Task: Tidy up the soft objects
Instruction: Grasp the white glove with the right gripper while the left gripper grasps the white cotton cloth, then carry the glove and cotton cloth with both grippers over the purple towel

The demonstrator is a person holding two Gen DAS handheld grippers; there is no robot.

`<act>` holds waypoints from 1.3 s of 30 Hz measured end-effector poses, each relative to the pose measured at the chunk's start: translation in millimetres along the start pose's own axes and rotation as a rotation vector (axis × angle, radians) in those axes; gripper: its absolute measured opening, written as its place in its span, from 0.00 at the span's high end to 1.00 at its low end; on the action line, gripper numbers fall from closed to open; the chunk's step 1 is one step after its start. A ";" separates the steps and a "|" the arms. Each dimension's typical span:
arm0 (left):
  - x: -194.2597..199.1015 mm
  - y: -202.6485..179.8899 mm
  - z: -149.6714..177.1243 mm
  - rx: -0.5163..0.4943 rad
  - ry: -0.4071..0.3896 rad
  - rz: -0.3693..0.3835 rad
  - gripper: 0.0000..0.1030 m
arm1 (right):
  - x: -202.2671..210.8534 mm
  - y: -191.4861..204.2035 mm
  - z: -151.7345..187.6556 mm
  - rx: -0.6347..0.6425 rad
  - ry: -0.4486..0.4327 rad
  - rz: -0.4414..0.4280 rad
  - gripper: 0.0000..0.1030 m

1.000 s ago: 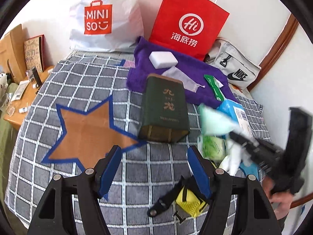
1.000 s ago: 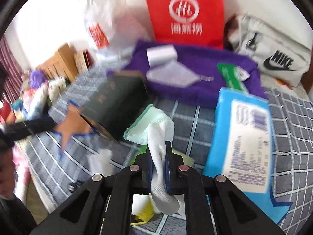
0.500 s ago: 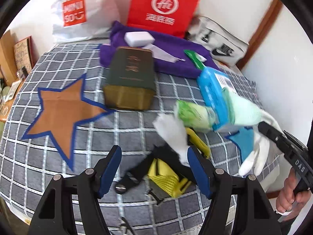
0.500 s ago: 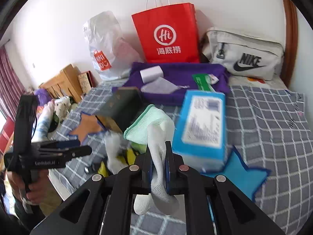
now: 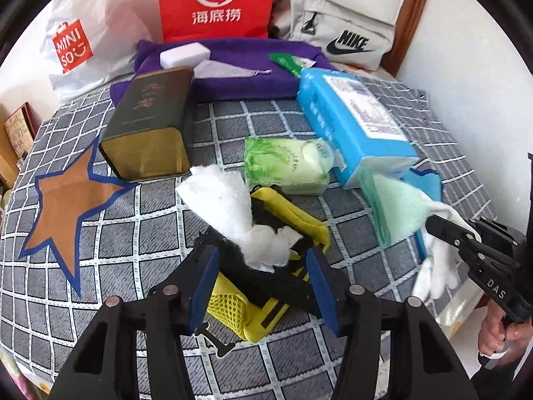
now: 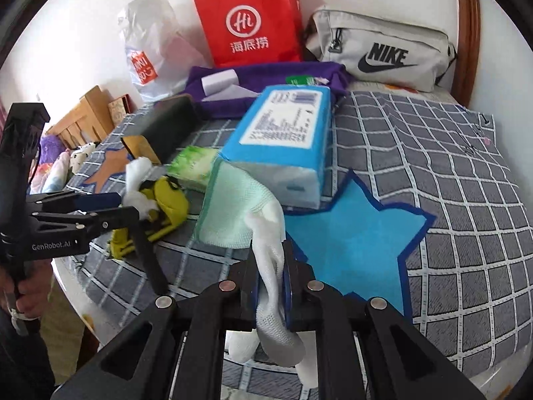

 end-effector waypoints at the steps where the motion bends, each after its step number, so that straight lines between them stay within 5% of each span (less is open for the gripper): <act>1: -1.4 -0.5 -0.5 0.000 -0.001 -0.007 0.55 | -3.2 -2.4 0.9 -0.006 0.008 -0.003 0.86; 6: -8.7 -1.4 -3.4 -0.011 0.007 -0.020 0.72 | -19.9 -7.8 4.7 -0.016 0.045 0.002 0.83; 14: -15.8 4.5 -3.9 -0.007 0.016 0.032 0.73 | -28.8 -7.2 9.7 -0.016 0.034 0.016 0.71; 17: -14.7 9.2 -3.5 -0.022 -0.006 0.068 0.77 | -27.4 -7.0 10.9 -0.025 0.016 0.068 0.84; 20: -7.7 16.7 -3.9 -0.024 -0.023 0.116 0.77 | -23.3 -9.8 9.4 -0.065 0.019 0.063 0.88; 39: 42.0 78.6 -6.9 0.105 -0.122 0.112 0.77 | 28.3 42.6 -25.3 -0.019 -0.113 -0.056 0.89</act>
Point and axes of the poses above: each gripper's, at about its wrist camera, not at the fingertips, and x roughly against the way its jaws point, y to its left, z to its underside, the point moved 2 cm from there along -x, roughly the way its jaws point, and after that the axes turned 12 degrees about -x, right-handed, at the moved point
